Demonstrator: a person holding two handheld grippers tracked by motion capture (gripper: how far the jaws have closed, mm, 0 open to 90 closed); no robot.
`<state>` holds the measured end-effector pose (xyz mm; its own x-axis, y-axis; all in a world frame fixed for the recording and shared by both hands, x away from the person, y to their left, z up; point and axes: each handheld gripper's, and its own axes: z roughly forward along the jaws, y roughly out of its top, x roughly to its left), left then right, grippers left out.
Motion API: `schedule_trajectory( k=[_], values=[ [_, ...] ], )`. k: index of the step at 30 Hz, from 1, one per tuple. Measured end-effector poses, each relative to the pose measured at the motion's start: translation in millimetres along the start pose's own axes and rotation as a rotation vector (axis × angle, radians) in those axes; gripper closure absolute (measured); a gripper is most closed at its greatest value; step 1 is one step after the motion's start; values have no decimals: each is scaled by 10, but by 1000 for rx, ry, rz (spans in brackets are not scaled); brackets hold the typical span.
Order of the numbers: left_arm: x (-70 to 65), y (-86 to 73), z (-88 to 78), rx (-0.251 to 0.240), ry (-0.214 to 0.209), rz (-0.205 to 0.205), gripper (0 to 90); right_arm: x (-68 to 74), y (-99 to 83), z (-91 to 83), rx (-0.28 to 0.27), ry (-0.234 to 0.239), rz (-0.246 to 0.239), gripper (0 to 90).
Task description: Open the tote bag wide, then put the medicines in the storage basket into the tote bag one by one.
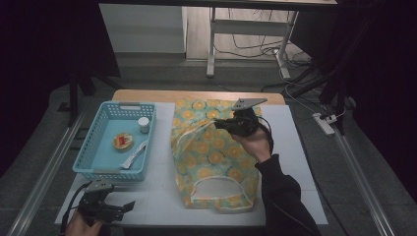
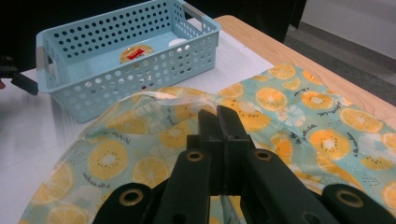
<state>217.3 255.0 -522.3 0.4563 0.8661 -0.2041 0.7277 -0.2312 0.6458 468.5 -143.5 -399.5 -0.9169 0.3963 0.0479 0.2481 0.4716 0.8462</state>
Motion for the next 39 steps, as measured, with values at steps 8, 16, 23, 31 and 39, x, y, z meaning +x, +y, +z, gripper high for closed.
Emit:
schedule_trajectory(
  k=[8, 16, 23, 31, 39],
  values=[
    [7, -4, -15, -11, -1, -5, 0, 20, 2, -5, 7, 6, -14, 900],
    [25, -7, -38, -31, -8, -18, 0, 14, -14, 21, 9, 7, -6, 900],
    [38, -5, -67, -45, -5, -12, 0, 6, -30, 29, 9, 4, -6, 900],
    [59, 13, -101, -71, -42, 0, 0, -6, -34, 14, 5, 3, 3, 900],
    [59, 32, -150, -96, -50, 5, 0, -8, -32, 3, 6, 2, 4, 900]
  ],
)
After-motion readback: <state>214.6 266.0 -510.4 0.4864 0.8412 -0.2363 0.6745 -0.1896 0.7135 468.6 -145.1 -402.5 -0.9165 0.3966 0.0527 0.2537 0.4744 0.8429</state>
